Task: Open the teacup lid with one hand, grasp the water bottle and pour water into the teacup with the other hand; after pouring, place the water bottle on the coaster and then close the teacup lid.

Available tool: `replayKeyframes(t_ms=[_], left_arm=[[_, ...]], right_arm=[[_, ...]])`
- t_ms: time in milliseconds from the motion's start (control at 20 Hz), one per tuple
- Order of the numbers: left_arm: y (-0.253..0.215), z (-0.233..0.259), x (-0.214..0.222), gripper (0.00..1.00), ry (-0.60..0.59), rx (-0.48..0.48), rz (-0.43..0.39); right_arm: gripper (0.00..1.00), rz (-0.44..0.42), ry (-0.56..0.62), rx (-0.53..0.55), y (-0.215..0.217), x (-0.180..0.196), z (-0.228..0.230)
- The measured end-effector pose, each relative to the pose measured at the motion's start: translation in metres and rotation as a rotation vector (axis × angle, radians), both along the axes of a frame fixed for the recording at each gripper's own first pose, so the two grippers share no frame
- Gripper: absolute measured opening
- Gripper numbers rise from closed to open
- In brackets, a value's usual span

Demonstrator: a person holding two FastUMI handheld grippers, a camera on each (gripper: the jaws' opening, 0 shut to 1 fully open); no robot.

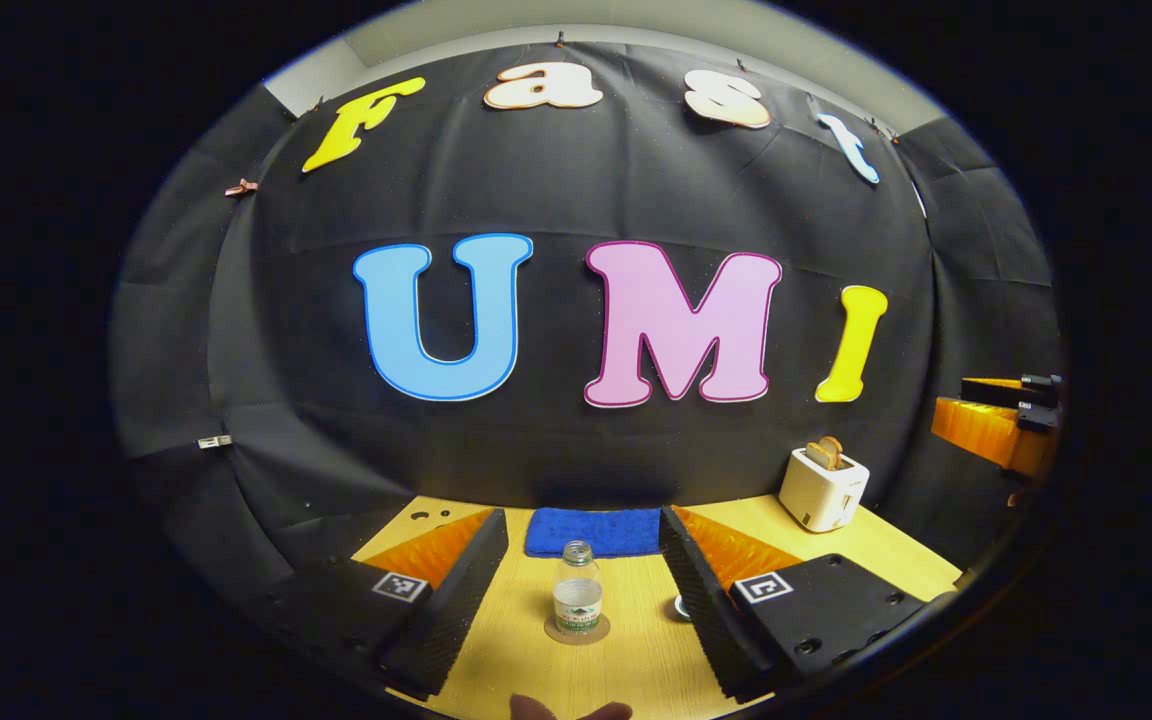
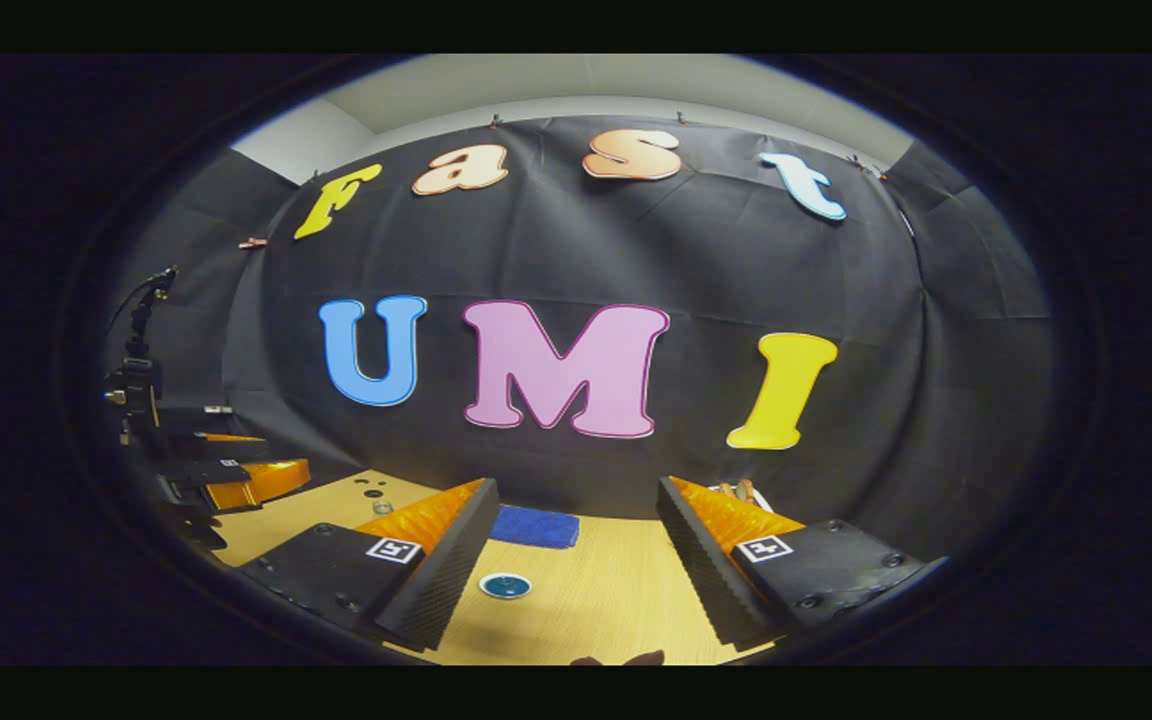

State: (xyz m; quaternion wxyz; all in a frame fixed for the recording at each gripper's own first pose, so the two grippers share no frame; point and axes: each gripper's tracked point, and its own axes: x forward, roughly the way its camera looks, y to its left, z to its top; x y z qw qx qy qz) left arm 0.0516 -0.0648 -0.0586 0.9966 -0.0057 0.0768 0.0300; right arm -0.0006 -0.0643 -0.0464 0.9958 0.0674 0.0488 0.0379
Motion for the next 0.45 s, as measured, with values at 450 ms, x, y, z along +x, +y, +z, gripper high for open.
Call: replayKeyframes(t_ms=[450], left_arm=[[-0.013, 0.010, -0.005, 0.96, -0.011, 0.016, 0.012]], right_arm=[[0.98, 0.037, -0.020, -0.010, -0.006, -0.008, 0.003]])
